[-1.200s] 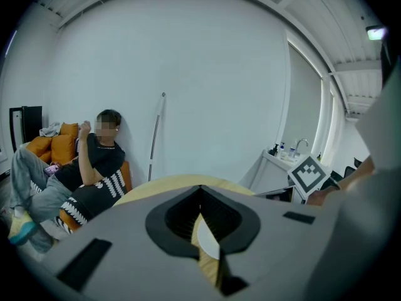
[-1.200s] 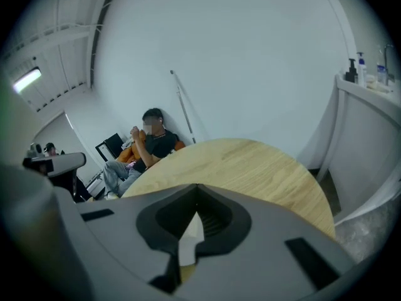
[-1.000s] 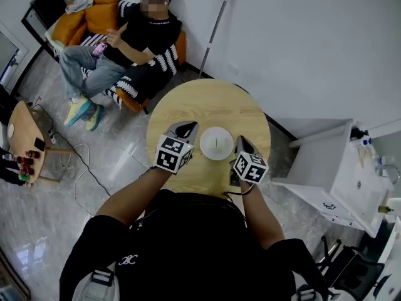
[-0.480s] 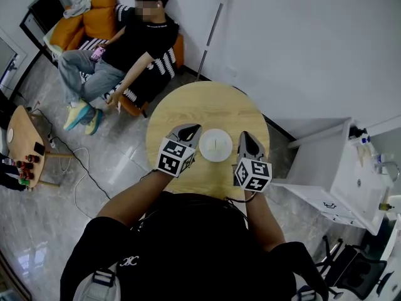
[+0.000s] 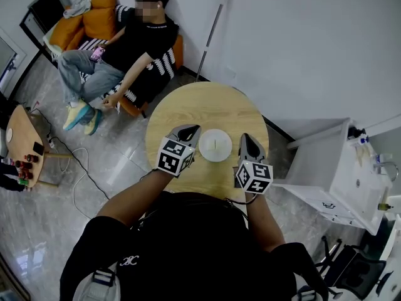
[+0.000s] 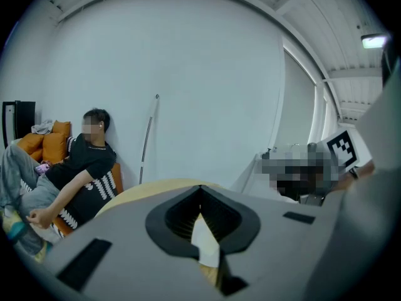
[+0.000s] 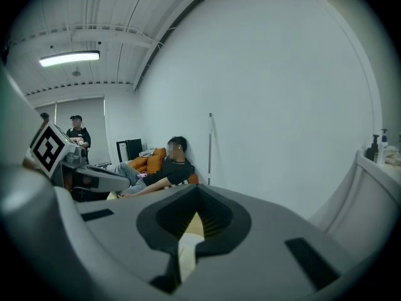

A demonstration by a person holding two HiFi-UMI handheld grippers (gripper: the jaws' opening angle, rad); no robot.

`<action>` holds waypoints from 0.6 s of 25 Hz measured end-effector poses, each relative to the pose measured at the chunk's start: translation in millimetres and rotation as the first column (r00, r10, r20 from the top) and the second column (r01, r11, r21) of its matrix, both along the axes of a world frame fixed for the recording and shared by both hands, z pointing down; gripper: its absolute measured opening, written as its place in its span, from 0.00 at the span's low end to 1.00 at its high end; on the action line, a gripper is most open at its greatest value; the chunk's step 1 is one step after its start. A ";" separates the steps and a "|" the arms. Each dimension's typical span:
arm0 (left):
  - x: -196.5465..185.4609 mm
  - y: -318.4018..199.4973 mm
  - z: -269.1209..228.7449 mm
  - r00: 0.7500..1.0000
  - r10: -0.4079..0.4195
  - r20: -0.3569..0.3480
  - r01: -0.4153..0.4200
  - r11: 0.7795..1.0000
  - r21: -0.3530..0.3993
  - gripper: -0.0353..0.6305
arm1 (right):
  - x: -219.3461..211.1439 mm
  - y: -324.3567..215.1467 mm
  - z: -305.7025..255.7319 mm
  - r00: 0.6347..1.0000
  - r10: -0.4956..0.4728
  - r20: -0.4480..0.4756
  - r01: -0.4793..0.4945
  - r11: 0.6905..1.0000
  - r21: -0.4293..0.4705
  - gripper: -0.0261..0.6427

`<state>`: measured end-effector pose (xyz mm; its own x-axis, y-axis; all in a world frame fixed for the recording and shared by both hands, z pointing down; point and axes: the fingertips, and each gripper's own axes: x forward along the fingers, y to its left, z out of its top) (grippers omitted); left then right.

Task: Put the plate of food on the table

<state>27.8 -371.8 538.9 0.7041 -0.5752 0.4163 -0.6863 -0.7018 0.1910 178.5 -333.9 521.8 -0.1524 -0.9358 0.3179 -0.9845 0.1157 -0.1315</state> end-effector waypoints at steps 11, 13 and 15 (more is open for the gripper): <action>-7.1 1.1 5.8 1.000 -0.026 -0.011 0.026 0.999 -0.024 0.06 | -8.1 0.6 3.7 0.999 -0.022 -0.040 0.022 1.000 -0.010 0.05; -6.3 0.2 6.8 0.999 -0.028 -0.016 0.027 0.999 -0.030 0.06 | -11.4 -1.0 3.2 0.998 -0.031 -0.048 0.031 1.000 -0.007 0.05; -5.8 -1.4 6.7 0.999 -0.027 -0.018 0.027 0.999 -0.033 0.06 | -14.9 -3.6 1.9 0.998 -0.040 -0.056 0.040 0.999 -0.003 0.05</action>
